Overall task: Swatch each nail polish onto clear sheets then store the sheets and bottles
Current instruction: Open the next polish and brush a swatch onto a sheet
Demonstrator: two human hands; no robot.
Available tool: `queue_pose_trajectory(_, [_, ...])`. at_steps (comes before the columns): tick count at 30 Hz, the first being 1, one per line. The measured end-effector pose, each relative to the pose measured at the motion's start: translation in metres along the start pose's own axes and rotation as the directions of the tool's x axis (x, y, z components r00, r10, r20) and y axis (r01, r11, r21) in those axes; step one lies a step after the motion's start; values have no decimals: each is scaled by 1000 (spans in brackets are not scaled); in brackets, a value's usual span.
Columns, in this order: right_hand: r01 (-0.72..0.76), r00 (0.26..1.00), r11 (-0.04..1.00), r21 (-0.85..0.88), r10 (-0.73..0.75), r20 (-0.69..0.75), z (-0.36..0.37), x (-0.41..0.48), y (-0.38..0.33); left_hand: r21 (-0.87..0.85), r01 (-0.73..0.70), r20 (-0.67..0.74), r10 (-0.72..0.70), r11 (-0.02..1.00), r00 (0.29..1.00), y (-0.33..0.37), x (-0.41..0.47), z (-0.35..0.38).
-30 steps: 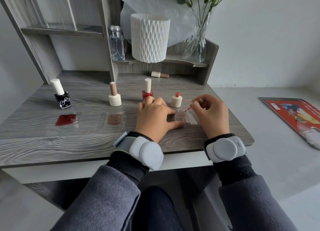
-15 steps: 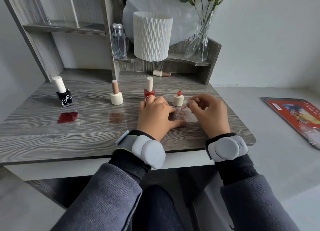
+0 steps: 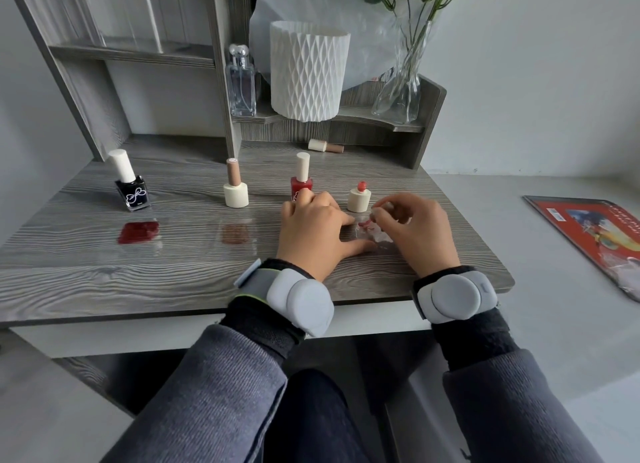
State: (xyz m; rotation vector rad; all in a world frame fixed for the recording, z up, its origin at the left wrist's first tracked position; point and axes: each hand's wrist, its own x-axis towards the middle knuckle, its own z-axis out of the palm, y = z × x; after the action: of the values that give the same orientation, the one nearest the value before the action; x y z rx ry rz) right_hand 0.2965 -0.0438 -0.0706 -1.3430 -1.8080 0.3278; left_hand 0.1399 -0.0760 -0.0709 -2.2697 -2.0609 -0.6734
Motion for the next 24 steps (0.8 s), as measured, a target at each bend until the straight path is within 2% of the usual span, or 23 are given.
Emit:
queue_pose_trajectory(2, [-29, 999, 999, -21, 28, -40, 0, 1, 3, -5, 0, 0, 0, 1000, 1000, 0, 0, 0])
queue_pose_trajectory(5, [-37, 991, 998, 47, 43, -129, -3, 2, 3, -10, -3, 3, 3, 1000, 1000, 0, 0, 0])
queue_pose_trajectory(8, [6, 996, 997, 78, 2, -92, -2, 1, -1, -11, -5, 3, 5, 1000, 1000, 0, 0, 0])
queue_pose_trajectory(12, [16, 1000, 1000, 14, -17, 16, 1, 0, 1, -7, -2, 1, 2, 1000, 1000, 0, 0, 0])
queue_pose_trajectory(15, [-31, 998, 999, -36, 29, -49, 1, 2, 5, -11, -5, 3, 5, 1000, 1000, 0, -1, -1])
queue_pose_trajectory(19, [-39, 988, 998, 45, 45, -149, -3, 2, 3, -14, -4, 14, 4, 1000, 1000, 0, -1, -1])
queue_pose_trajectory(24, [-1, 996, 998, 71, 7, -87, -1, 2, 1, -9, -2, 16, 3, 1000, 1000, 0, 0, -1])
